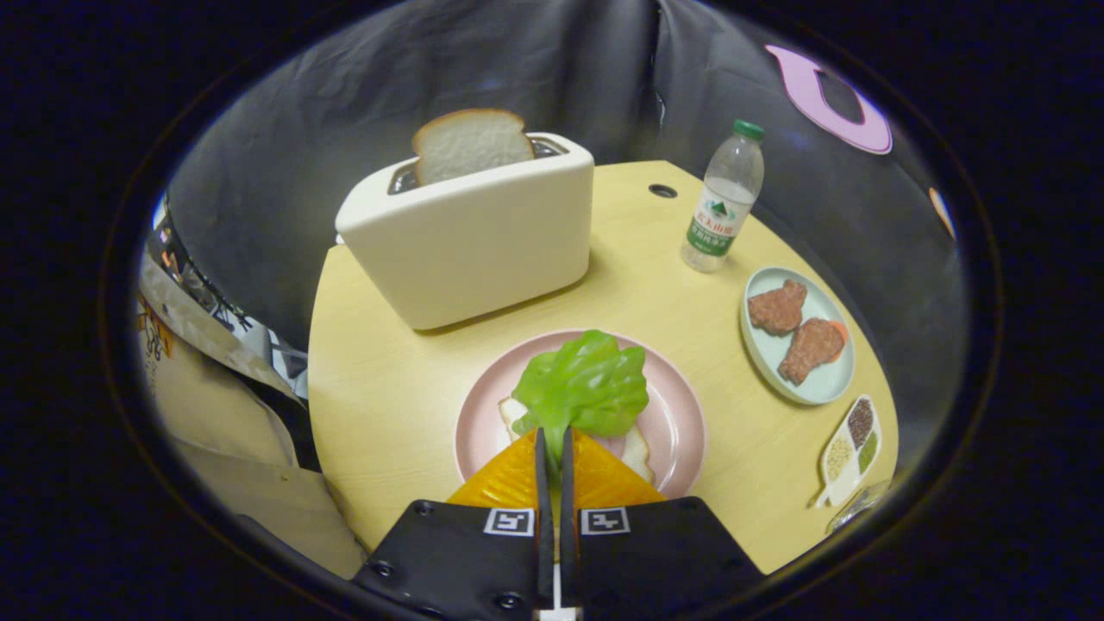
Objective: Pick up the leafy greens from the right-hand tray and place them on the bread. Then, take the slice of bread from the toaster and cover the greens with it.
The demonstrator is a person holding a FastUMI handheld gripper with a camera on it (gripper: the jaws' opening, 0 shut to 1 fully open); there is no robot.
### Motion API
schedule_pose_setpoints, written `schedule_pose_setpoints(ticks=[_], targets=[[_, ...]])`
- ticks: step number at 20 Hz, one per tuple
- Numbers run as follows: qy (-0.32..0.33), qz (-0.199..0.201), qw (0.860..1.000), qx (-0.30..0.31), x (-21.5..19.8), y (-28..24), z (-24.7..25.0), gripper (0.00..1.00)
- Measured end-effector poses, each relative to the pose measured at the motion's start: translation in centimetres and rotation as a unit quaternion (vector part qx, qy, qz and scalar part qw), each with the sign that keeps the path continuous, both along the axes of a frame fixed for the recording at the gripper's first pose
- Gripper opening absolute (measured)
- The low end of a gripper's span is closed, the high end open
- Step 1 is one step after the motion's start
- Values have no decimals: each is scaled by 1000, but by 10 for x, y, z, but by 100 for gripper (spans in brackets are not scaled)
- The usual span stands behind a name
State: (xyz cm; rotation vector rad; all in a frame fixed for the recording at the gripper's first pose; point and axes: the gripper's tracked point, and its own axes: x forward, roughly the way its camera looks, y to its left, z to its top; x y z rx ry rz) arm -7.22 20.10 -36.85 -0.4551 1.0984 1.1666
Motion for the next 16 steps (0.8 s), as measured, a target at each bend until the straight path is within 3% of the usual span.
schedule_pose_setpoints(ticks=[3, 10, 16], targets=[[6, -14, 1000, -16, 4, -7, -17, 6], [-20, -32, 999, -39, 11, -17, -27, 56], [-70, -71, 995, -26, 21, -7, 10, 99]])
